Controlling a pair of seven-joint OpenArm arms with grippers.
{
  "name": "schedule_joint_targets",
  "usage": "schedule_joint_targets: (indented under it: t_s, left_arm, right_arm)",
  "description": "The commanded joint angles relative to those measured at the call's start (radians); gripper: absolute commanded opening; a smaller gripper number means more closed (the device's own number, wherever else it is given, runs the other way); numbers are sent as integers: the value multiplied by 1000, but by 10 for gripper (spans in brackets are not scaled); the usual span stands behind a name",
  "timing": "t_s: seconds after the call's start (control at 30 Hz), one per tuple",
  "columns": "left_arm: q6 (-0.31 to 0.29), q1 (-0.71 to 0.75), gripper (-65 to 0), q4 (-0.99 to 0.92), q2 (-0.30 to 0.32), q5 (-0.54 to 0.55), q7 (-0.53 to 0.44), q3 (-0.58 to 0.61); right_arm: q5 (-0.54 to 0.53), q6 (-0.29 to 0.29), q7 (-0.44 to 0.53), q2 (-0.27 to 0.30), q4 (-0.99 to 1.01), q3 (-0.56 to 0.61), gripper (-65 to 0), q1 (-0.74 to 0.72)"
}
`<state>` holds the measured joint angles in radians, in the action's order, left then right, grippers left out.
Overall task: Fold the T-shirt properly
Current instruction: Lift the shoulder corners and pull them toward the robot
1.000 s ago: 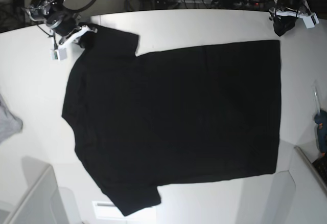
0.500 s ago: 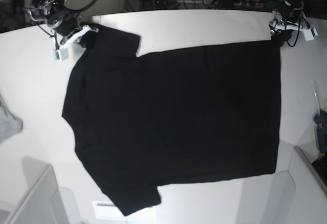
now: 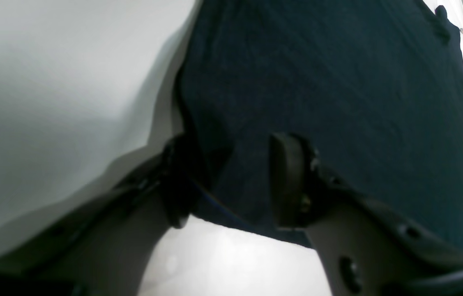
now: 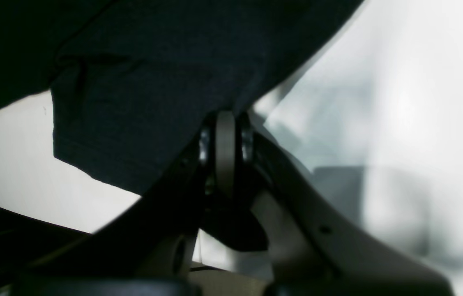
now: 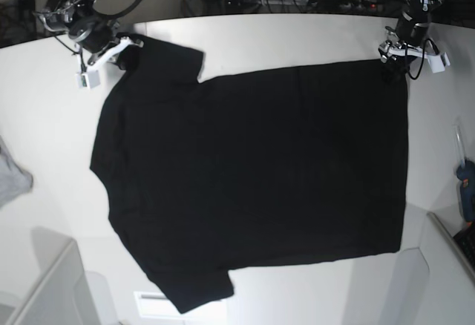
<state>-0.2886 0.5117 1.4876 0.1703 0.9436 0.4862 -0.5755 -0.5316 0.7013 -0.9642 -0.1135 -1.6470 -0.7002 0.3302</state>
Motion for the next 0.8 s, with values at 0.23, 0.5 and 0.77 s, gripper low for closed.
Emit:
schedule_joint_targets:
  t_s: [0.23, 0.5, 0.77]
  left_arm:
    - [30, -22, -650, -41, 4, -34, 62, 4]
    - [30, 37, -650, 78, 4, -205, 61, 4]
    - [29, 94, -650, 132, 5, -255, 59, 2]
  right_arm:
    - [54, -3, -42, 10, -2, -5, -650, 13]
    - [54, -3, 1, 18, -22, -8, -650, 51]
    - [52, -3, 69, 18, -80, -6, -650, 146]
